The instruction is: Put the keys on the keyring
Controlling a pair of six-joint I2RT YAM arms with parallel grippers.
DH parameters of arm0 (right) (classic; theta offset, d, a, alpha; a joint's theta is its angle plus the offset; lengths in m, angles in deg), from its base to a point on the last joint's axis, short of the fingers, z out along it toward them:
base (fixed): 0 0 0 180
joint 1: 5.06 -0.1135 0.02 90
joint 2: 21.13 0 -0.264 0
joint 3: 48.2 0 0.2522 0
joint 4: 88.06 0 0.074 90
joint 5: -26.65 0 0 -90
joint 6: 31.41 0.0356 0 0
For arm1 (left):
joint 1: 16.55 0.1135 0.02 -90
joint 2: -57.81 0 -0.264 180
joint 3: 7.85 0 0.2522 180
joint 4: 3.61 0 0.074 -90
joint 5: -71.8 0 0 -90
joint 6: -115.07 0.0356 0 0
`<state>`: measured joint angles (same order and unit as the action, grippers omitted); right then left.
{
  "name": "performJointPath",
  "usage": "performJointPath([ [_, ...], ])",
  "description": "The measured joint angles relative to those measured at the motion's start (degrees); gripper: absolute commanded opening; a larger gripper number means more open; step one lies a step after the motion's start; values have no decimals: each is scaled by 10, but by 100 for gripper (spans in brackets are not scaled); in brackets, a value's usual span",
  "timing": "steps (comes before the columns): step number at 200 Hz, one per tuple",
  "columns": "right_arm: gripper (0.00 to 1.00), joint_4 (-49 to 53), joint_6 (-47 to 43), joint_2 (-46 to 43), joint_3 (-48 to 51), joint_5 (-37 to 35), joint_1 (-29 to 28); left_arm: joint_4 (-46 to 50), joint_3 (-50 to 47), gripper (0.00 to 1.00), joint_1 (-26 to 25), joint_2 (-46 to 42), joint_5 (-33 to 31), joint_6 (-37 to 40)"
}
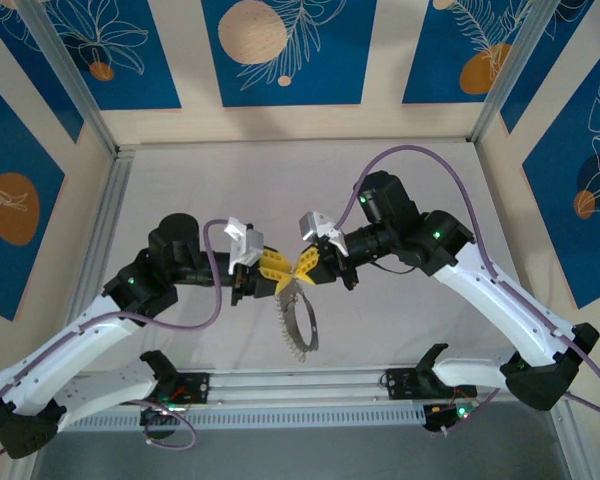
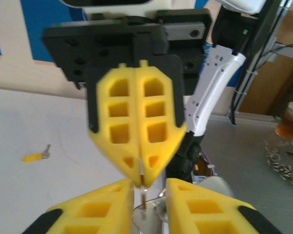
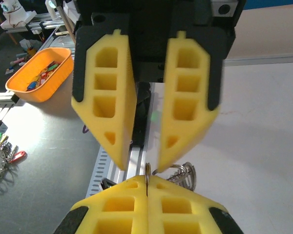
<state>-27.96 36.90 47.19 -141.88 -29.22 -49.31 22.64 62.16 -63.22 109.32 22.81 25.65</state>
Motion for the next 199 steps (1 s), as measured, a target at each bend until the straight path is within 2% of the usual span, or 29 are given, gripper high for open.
performJointPath([
  [86, 0, 13, 0, 0, 0, 12, -4, 70, 32, 18, -26, 12, -25, 39],
  [173, 0, 7, 3, 0, 1, -11, -9, 111, 35, 20, -46, 27, -70, 56],
  [199, 0, -2, 3, 0, 1, -18, -15, 111, 35, 13, -46, 28, -76, 56],
])
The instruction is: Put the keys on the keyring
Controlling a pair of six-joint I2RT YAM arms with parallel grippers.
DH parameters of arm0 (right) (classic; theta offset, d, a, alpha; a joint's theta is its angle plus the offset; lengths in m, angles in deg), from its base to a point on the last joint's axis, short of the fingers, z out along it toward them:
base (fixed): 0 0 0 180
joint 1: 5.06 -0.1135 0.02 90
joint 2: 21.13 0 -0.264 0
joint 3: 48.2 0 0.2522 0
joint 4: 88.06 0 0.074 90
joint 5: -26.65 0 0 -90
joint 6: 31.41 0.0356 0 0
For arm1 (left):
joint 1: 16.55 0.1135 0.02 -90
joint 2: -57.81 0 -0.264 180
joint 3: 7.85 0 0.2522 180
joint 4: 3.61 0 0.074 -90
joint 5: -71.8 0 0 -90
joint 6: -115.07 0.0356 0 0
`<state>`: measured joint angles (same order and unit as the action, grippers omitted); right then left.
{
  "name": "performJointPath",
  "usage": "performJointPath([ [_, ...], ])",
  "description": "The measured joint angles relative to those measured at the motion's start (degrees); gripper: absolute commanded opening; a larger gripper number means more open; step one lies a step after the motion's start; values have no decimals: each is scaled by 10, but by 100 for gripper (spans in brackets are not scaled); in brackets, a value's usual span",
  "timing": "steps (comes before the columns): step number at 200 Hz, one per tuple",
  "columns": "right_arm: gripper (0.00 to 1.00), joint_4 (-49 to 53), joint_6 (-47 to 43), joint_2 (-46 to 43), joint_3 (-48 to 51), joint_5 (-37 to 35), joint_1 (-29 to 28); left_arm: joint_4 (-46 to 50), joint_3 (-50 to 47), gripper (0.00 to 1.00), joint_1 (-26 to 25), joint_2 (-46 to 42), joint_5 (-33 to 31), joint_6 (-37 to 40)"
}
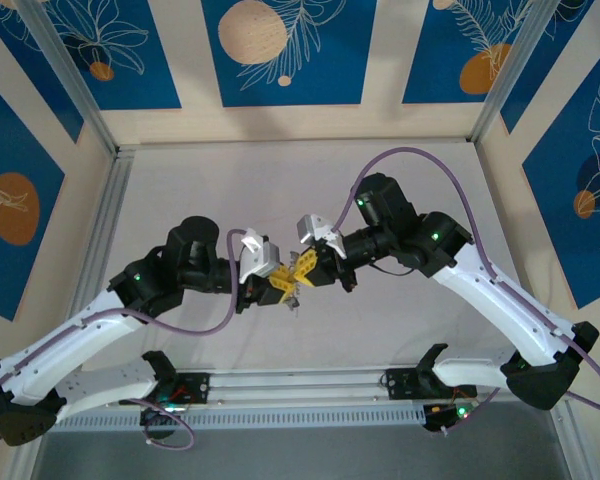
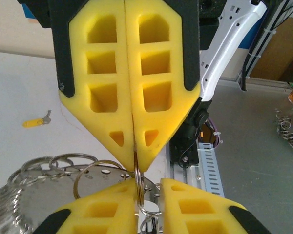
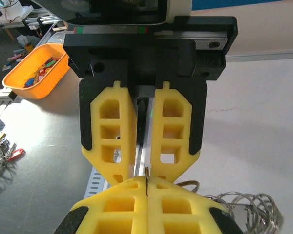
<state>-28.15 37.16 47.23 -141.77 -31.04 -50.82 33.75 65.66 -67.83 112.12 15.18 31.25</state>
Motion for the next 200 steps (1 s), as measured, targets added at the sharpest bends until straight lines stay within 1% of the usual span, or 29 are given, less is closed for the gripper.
performJointPath([
  [23, 0, -5, 0, 0, 0, 0, -6, -2, -1, 0, 0, -3, -1, -4],
  [78, 0, -10, -3, -3, 12, -10, -16, -17, -23, 0, 0, -12, 2, -15],
  [109, 25, -38, 5, -17, 45, -17, -22, -44, -53, 0, -1, -21, 7, -31],
  [129, 36, -90, 27, -42, 83, -18, -26, -72, -82, 0, -2, -31, 9, -45],
  [147, 40, -129, 48, -78, 121, -20, -24, -101, -107, 0, -2, -43, 11, -63],
  [162, 41, -156, 70, -111, 147, -17, -17, -131, -127, 0, -2, -56, 15, -78],
  [179, 41, -180, 93, -142, 169, -9, -6, -173, -147, 0, -2, -70, 23, -96],
  [200, 38, -199, 115, -162, 190, 3, 4, -236, -174, 0, -2, -85, 37, -123],
])
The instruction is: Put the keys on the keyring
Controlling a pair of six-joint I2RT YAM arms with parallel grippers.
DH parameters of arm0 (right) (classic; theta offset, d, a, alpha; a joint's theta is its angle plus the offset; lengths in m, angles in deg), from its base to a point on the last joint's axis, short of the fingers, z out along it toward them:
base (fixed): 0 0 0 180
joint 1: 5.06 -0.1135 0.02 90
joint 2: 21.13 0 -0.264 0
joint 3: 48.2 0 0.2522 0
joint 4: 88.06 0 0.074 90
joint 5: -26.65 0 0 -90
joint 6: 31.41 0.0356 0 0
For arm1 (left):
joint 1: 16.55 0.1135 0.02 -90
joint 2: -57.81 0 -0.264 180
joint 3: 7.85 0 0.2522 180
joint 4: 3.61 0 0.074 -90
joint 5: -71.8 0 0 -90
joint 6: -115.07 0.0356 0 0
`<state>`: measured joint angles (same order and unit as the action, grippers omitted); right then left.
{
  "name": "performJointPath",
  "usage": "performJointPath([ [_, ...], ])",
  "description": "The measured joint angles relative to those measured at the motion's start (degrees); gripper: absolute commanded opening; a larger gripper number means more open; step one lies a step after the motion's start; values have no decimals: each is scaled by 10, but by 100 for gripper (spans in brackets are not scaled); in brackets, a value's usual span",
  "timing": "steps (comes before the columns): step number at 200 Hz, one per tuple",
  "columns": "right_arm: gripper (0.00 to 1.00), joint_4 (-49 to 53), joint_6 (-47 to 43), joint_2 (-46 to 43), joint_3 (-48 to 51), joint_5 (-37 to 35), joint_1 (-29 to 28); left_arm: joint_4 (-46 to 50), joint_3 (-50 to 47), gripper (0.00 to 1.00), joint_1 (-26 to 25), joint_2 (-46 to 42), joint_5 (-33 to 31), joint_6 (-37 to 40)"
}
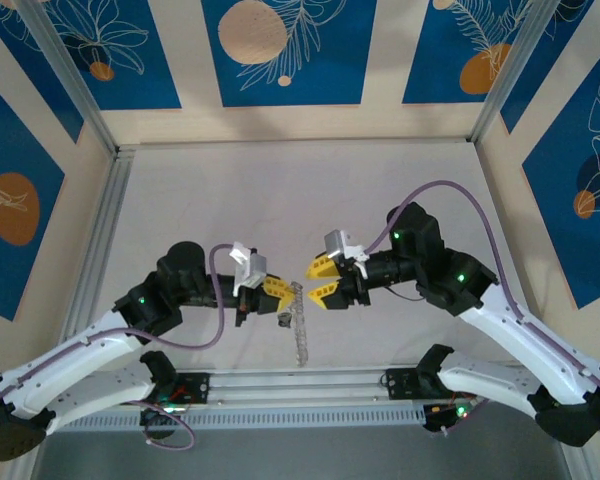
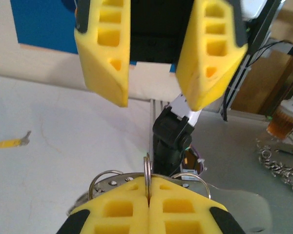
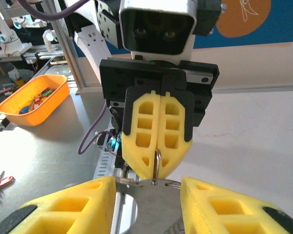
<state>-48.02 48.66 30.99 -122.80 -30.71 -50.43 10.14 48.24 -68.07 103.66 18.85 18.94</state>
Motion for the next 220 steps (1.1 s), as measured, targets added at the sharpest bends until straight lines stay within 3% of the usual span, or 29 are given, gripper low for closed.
performJointPath([
  [85, 30, -75, 53, 13, 31, 53, 4, -189, -48, 0, 0, 4, 31, -70],
  [138, 23, -103, 72, 25, 42, 76, 6, -218, -57, 0, 0, 12, 34, -74],
  [170, 11, -118, 81, 25, 44, 86, 6, -224, -57, 0, 0, 12, 36, -74],
  [220, 16, -122, 85, 25, 46, 94, 6, -228, -57, 0, 0, 14, 35, -74],
])
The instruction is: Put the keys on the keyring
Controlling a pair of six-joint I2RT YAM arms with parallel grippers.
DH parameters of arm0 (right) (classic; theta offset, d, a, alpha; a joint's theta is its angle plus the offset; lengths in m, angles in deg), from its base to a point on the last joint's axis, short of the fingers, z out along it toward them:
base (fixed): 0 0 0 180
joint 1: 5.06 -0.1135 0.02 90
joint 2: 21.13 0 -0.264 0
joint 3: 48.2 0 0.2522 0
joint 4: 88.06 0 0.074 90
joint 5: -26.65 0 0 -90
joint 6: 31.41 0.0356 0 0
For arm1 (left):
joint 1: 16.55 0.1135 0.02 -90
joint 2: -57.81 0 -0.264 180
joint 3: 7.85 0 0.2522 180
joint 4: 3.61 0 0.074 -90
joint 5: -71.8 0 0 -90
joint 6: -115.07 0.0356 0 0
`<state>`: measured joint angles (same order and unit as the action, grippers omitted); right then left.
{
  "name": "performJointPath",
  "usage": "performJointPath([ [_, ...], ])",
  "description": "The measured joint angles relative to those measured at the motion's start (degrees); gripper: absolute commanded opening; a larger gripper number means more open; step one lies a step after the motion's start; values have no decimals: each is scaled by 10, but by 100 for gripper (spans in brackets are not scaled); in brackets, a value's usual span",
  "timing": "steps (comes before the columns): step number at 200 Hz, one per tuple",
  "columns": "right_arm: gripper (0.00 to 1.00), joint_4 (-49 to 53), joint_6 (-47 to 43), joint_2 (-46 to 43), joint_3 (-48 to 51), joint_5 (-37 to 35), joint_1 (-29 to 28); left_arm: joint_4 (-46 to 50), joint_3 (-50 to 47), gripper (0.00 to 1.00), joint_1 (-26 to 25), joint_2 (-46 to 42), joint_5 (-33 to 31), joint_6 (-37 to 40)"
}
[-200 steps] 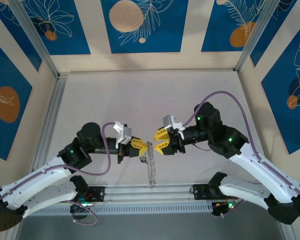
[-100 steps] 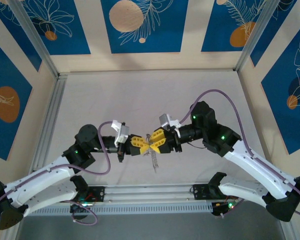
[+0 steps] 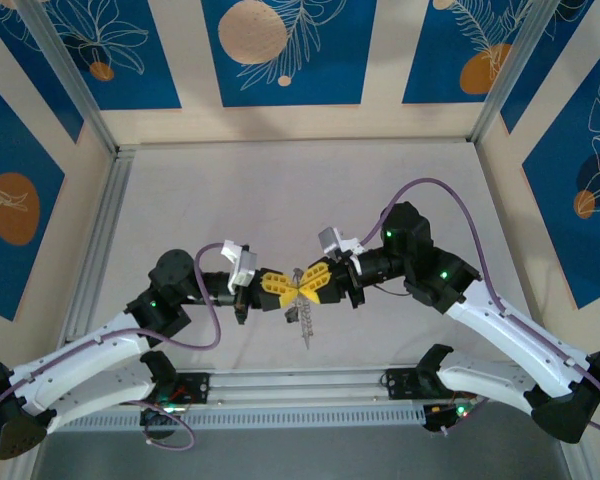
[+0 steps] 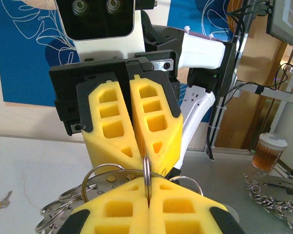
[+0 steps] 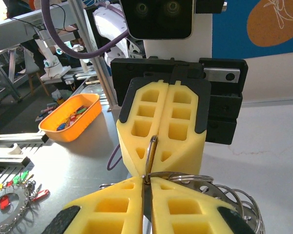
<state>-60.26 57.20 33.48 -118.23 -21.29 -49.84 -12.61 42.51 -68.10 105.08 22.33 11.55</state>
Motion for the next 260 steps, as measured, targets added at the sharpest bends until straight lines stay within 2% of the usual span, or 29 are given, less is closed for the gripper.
performJointPath([
  [17, 22, -6, 5, 0, 5, 2, 0, 1, 0, 0, 0, 2, -1, 1],
  [35, 23, -9, 9, 0, 9, 5, 0, 6, 0, 0, 0, 5, -2, 5],
  [66, 10, -13, 12, 0, 9, 3, 0, 10, 0, 0, 0, 5, -4, 7],
  [116, 3, -14, 17, 4, 9, -3, 0, 16, 0, 0, 0, 6, -8, 21],
  [165, 17, -18, 30, 8, 10, -31, -2, 36, 2, 0, 0, 4, -40, 39],
  [179, 18, -25, 36, 8, 17, -42, -3, 45, 2, 0, 0, 3, -51, 45],
  [186, 15, -29, 39, 8, 20, -48, -4, 51, 2, 0, 1, 2, -57, 48],
  [207, 0, -42, 48, 6, 32, -64, -4, 70, 2, 0, 1, -2, -75, 52],
  [260, 0, -50, 58, 7, 44, -96, -4, 103, 4, 0, 2, -3, -110, 66],
])
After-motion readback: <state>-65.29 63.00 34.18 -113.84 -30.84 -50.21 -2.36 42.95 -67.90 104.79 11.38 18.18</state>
